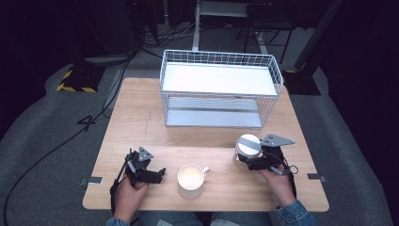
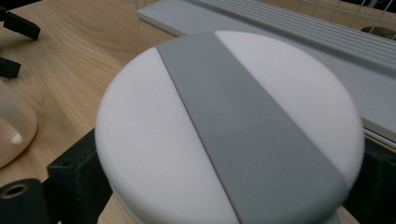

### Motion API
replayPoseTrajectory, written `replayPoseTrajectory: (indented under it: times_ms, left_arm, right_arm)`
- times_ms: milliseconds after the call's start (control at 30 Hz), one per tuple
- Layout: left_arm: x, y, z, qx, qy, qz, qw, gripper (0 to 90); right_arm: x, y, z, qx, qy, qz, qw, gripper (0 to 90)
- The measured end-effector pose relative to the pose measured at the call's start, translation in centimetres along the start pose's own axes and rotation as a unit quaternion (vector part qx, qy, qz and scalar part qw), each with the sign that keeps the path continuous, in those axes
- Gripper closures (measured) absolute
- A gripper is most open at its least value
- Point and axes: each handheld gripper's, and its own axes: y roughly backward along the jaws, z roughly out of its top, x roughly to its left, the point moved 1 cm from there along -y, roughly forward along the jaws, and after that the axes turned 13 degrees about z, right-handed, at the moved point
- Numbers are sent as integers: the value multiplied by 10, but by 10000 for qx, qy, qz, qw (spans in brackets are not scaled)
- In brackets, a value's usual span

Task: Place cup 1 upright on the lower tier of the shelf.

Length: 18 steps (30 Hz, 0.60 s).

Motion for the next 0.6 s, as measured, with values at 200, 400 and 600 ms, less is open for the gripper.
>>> replayPoseTrajectory:
  times_ms: [200,400,600]
  left_arm:
    - [0,0,0,-2,4,-1,10000,4]
    - [0,0,0,1,2,0,10000,4]
    - [0,0,0,-2,5,0,10000,4]
  right_arm:
    - [1,0,1,16,36,-37,10000,71]
    - [1,0,3,43,64,-73,9999,72]
    - [2,-1,10,24,96,-70,9999,72]
